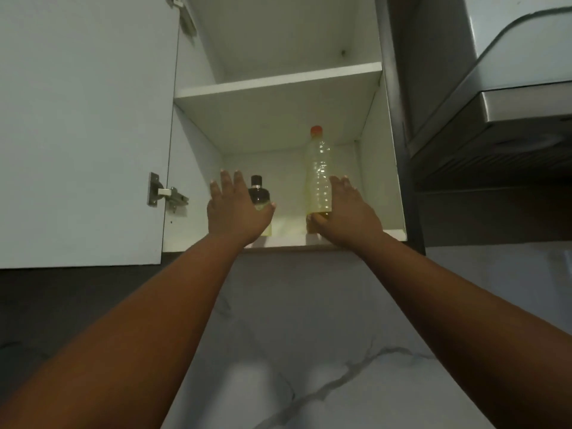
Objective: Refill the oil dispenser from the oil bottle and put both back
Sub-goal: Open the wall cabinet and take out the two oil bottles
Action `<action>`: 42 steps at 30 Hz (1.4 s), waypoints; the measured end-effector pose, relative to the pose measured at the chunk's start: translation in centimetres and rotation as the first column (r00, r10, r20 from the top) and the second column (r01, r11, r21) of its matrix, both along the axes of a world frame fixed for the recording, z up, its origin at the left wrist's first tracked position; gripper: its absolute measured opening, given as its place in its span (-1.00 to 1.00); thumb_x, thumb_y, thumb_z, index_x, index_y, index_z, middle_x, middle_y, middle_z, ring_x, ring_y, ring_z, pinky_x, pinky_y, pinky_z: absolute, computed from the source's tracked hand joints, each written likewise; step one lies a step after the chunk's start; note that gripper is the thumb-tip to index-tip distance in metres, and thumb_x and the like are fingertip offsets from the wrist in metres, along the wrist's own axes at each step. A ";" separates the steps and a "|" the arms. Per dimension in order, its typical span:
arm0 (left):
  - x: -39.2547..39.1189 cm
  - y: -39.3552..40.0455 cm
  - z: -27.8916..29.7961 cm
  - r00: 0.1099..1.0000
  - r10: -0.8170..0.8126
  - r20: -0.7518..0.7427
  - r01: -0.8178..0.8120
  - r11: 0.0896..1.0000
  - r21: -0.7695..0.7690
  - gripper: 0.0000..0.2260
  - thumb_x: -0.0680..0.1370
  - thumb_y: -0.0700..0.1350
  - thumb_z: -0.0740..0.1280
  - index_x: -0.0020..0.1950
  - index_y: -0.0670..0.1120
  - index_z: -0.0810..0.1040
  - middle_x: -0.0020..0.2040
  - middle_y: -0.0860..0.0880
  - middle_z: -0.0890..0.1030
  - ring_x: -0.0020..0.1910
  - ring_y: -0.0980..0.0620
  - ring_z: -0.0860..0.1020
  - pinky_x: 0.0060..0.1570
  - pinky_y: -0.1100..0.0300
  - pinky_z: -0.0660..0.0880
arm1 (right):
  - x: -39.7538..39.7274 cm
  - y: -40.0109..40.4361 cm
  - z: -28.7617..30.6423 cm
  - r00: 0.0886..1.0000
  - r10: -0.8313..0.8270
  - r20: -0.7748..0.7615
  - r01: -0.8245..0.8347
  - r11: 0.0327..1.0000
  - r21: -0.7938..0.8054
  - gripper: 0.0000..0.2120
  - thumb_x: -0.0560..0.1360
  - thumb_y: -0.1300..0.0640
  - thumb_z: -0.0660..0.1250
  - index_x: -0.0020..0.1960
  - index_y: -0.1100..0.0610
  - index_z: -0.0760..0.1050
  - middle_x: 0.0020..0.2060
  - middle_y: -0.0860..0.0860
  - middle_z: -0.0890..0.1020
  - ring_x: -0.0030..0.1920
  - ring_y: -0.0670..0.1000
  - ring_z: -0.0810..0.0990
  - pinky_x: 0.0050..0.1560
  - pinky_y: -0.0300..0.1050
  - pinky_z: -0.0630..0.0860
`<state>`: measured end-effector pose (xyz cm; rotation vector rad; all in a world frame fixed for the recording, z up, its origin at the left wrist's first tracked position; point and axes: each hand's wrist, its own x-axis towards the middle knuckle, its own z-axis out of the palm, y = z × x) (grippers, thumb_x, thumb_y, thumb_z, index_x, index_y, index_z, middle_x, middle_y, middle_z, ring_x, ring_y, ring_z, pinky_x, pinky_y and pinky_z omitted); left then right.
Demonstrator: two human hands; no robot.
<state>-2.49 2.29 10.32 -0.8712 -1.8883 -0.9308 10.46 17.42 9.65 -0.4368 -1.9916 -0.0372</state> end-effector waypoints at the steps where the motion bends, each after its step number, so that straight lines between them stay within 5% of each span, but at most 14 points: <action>1: -0.7 0.1 0.5 0.996 -0.060 0.070 0.057 0.997 0.045 -0.12 0.53 0.22 0.32 0.61 -0.12 -0.12 0.62 -0.16 -0.12 0.59 -0.24 -0.13 0.51 -0.15 0.01 | -0.4 0.0 0.5 0.998 0.046 -0.038 -0.048 0.997 -0.057 -0.18 0.40 -0.17 0.32 0.51 0.06 0.04 0.48 0.12 0.22 0.41 0.21 0.32 0.31 0.18 0.38; 4: -3.5 1.5 0.9 0.954 -0.225 0.195 0.200 0.970 0.141 -0.04 0.49 0.16 0.41 0.60 -0.12 -0.17 0.62 -0.16 -0.13 0.59 -0.23 -0.12 0.51 -0.10 -0.01 | -2.6 0.5 1.7 0.994 0.082 -0.072 -0.094 0.976 -0.194 -0.11 0.33 -0.14 0.42 0.49 0.05 0.05 0.38 0.11 0.30 0.28 0.21 0.44 0.22 0.14 0.45; 7: -5.8 3.2 1.1 0.886 -0.328 0.328 0.282 0.942 0.180 0.11 0.39 0.16 0.52 0.60 -0.11 -0.22 0.61 -0.20 -0.07 0.56 -0.27 0.07 0.48 -0.12 0.14 | -4.4 1.4 2.7 0.999 0.034 -0.010 -0.035 0.943 -0.332 0.11 0.31 -0.11 0.51 0.54 0.05 -0.21 0.46 0.18 0.13 0.36 0.26 0.35 0.30 0.11 0.39; 11: -7.0 4.7 2.9 0.673 -0.547 0.498 0.445 0.837 0.318 0.26 0.15 0.15 0.65 0.56 -0.06 -0.16 0.44 -0.24 0.30 0.30 -0.25 0.46 0.27 -0.18 0.47 | -5.9 2.9 4.5 0.994 0.020 -0.111 -0.078 0.833 -0.547 0.27 0.25 -0.05 0.59 0.52 0.07 -0.34 0.46 0.24 0.14 0.39 0.26 0.31 0.31 0.09 0.37; 14: -7.7 5.1 3.0 0.507 -0.685 0.524 0.511 0.728 0.458 0.02 0.28 -0.06 0.64 0.47 -0.12 -0.01 0.12 -0.16 0.48 -0.04 -0.06 0.56 0.07 -0.03 0.58 | -7.1 4.1 4.7 0.953 0.140 -0.270 -0.286 0.713 -0.640 0.21 0.05 0.01 0.66 0.40 -0.01 -0.12 0.25 0.17 0.44 0.12 0.18 0.54 0.10 0.12 0.53; 17: -8.0 5.1 2.8 0.425 -0.728 0.538 0.547 0.680 0.488 -0.17 0.33 -0.18 0.61 0.42 -0.17 0.16 -0.07 -0.10 0.47 -0.22 0.02 0.52 -0.24 0.12 0.53 | -9.2 8.4 4.7 0.900 0.267 -0.345 -0.436 0.556 -0.708 0.33 -0.31 0.06 0.72 0.35 0.08 0.13 0.07 0.24 0.59 -0.11 0.23 0.67 -0.12 0.21 0.61; 21: -8.1 4.9 2.6 0.408 -0.748 0.523 0.621 0.647 0.441 -0.42 0.31 -0.27 0.59 0.27 -0.22 0.47 -0.14 -0.09 0.51 -0.35 0.04 0.47 -0.41 0.21 0.42 | -11.1 12.7 5.2 0.886 0.274 -0.375 -0.464 0.566 -0.681 0.26 -0.38 0.01 0.72 0.26 0.06 0.26 -0.02 0.22 0.64 -0.20 0.23 0.70 -0.22 0.21 0.63; 28: -7.5 4.3 1.8 0.423 -0.782 0.457 0.657 0.612 0.440 -0.65 0.35 -0.29 0.55 0.07 -0.14 0.54 -0.15 -0.10 0.54 -0.30 0.02 0.50 -0.34 0.21 0.44 | -6.7 4.7 3.9 0.843 0.374 -0.386 -0.536 0.529 -0.658 -0.01 -0.03 0.16 0.69 0.29 0.26 0.30 0.00 0.23 0.61 -0.19 0.19 0.69 -0.27 0.12 0.63; 34: -6.8 3.6 1.8 0.527 -0.775 0.349 0.639 0.632 0.439 -0.44 0.28 -0.05 0.63 0.19 -0.13 0.49 0.01 -0.10 0.60 -0.07 -0.05 0.60 -0.14 0.09 0.55 | -4.5 1.9 3.3 0.783 0.474 -0.403 -0.615 0.489 -0.619 -0.11 0.03 0.16 0.66 0.25 0.38 0.37 -0.03 0.31 0.65 -0.16 0.29 0.69 -0.14 0.28 0.61; 38: -5.2 2.0 1.9 0.387 -0.868 0.310 0.740 0.494 0.456 -0.60 0.38 -0.05 0.56 0.15 -0.06 0.53 0.08 -0.11 0.63 0.06 -0.10 0.62 -0.02 0.02 0.60 | -2.8 0.5 3.2 0.793 0.452 -0.409 -0.609 0.558 -0.564 -0.13 0.02 0.06 0.67 0.23 0.29 0.42 -0.01 0.20 0.67 -0.14 0.16 0.71 -0.17 0.11 0.65; 42: -3.1 0.5 1.4 0.308 -0.904 0.295 0.809 0.412 0.419 -0.74 0.44 -0.07 0.51 0.05 0.02 0.51 0.12 -0.14 0.63 0.08 -0.12 0.63 -0.19 0.14 0.56 | -1.8 -0.6 3.0 0.821 0.429 -0.376 -0.569 0.652 -0.501 -0.23 0.11 -0.01 0.62 0.23 0.21 0.45 -0.02 0.12 0.68 -0.17 0.07 0.72 -0.25 -0.04 0.65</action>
